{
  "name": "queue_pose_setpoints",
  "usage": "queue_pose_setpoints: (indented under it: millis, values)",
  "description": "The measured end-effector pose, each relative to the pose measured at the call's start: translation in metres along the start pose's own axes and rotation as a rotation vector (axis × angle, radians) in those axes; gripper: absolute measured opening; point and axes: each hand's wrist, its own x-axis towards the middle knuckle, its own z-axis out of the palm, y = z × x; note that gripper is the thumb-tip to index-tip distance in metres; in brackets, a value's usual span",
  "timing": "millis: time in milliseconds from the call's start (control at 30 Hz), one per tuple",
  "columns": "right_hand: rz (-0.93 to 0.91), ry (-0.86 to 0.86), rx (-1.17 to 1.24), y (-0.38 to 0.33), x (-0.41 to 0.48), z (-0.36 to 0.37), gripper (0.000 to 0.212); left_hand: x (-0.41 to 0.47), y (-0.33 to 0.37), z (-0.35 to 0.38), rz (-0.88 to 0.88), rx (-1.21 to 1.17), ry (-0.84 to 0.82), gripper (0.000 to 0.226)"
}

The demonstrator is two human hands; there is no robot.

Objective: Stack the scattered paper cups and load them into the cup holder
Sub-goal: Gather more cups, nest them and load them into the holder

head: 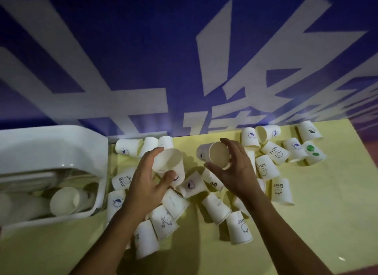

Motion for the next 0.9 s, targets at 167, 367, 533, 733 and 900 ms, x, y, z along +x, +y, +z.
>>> queue_pose_setpoints:
  millis: [167, 367, 533, 733, 900]
  values:
    - [-0.039, -0.01, 0.038, -0.068, -0.035, 0.034, 0.08, -0.047, -0.015, -0.07, 0.04, -0.069, 0.041, 0.059]
    - [-0.094, -0.05, 0.067, -0.151, -0.08, 0.103, 0.08, -0.102, -0.045, -0.161, 0.022, -0.089, 0.093, 0.064]
    - [-0.094, -0.077, 0.106, -0.203, -0.113, 0.164, 0.079, -0.134, -0.083, -0.216, -0.031, -0.01, 0.102, 0.069]
    - [-0.073, -0.109, 0.131, -0.228, -0.131, 0.208, 0.077, -0.141, -0.112, -0.25, -0.056, -0.037, 0.162, 0.067]
    - [-0.061, -0.095, 0.112, -0.228, -0.132, 0.212, 0.075, -0.122, -0.115, -0.25, -0.039, -0.036, 0.238, 0.068]
